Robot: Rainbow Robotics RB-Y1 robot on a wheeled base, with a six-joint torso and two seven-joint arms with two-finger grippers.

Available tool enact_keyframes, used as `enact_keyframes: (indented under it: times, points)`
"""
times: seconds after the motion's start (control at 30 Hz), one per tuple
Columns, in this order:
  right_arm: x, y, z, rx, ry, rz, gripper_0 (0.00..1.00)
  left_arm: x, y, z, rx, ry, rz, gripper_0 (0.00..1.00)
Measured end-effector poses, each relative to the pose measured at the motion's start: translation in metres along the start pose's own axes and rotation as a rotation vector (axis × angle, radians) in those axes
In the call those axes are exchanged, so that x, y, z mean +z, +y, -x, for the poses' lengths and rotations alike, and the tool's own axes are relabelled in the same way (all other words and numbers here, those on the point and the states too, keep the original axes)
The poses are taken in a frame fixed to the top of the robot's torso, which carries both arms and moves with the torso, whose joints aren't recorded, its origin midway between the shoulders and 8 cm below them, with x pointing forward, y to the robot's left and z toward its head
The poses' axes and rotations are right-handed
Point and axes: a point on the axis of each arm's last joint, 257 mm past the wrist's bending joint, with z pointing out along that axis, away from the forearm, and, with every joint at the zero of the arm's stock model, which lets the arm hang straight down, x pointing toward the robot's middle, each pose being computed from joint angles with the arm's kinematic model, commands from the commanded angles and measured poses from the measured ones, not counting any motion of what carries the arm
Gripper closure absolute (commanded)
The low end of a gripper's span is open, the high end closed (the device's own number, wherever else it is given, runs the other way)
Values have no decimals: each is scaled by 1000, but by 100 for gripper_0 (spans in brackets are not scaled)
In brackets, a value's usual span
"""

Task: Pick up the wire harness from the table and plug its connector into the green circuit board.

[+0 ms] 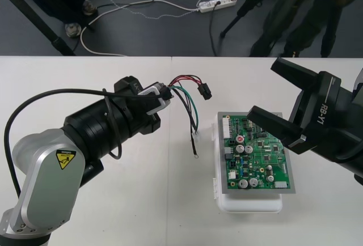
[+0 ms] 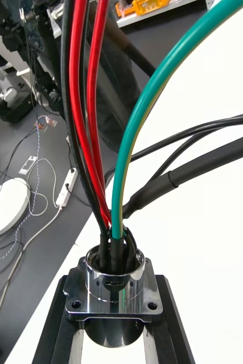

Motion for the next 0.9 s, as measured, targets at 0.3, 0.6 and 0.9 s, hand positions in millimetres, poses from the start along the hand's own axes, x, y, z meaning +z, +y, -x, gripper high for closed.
enact_keyframes:
  times: [0.3,0.6,0.9]
  points:
    - [12,-7,-18,47,-9,-160,0,9,0,12,-51,-7,15,100]
    - [30,-5,-30,92,-44,-251,0,17,2,24,-46,-12,29,100]
    - [36,-3,-28,105,-67,-267,0,17,3,25,-96,-15,31,100]
